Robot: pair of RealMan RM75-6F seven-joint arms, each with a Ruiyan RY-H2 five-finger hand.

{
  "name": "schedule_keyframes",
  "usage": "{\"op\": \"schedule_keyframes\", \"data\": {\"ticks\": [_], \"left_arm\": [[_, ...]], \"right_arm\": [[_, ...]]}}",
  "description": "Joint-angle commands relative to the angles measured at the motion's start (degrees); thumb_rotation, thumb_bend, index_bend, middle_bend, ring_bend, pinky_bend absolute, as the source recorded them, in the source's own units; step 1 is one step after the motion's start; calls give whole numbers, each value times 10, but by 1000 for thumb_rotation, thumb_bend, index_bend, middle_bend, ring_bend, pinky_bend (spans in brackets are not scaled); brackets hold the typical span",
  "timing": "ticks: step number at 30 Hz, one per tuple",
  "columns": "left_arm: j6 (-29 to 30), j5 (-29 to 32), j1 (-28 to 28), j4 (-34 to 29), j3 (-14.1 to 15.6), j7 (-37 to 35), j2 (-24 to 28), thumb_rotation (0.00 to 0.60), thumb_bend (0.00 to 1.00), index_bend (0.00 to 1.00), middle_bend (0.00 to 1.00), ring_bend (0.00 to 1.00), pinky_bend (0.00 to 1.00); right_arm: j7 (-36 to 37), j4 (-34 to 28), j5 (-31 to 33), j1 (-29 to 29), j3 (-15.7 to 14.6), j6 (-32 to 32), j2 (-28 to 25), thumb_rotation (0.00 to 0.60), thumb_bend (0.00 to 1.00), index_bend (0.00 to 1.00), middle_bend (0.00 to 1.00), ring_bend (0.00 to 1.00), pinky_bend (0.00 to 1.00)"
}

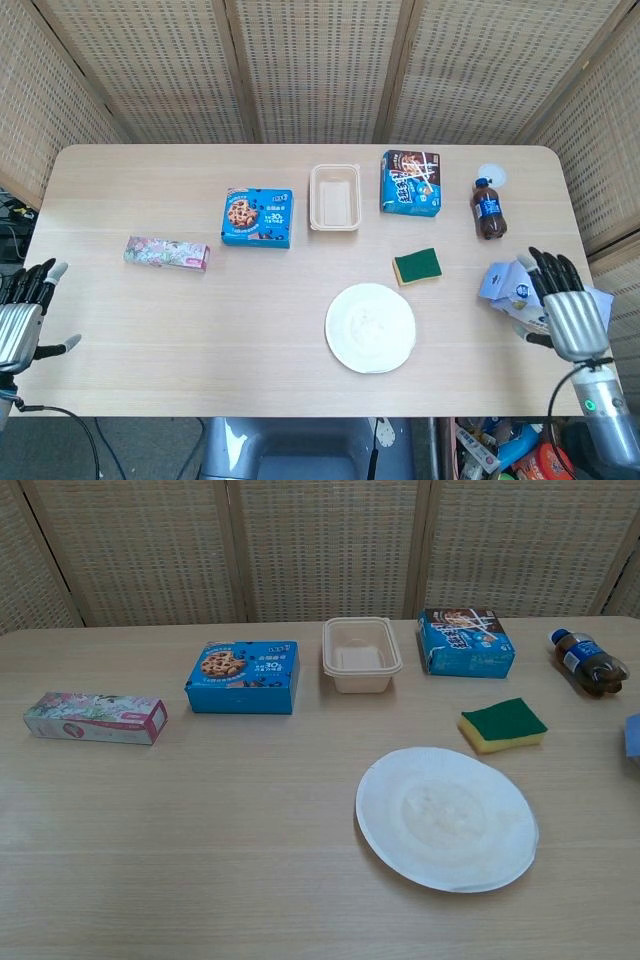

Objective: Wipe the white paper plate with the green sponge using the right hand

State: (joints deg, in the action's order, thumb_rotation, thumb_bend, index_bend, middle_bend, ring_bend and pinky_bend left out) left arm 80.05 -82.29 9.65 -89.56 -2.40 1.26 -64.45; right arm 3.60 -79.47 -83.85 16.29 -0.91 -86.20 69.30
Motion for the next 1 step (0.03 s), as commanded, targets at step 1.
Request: {"op": "schedule_keyframes", "data": {"ticks": [1], "left_arm": [[12,-13,-7,-4,2,-13,7,600,0,0,0,0,0]], "right_arm": [[23,23,-18,-41,-13,-46,11,600,0,0,0,0,0]]}}
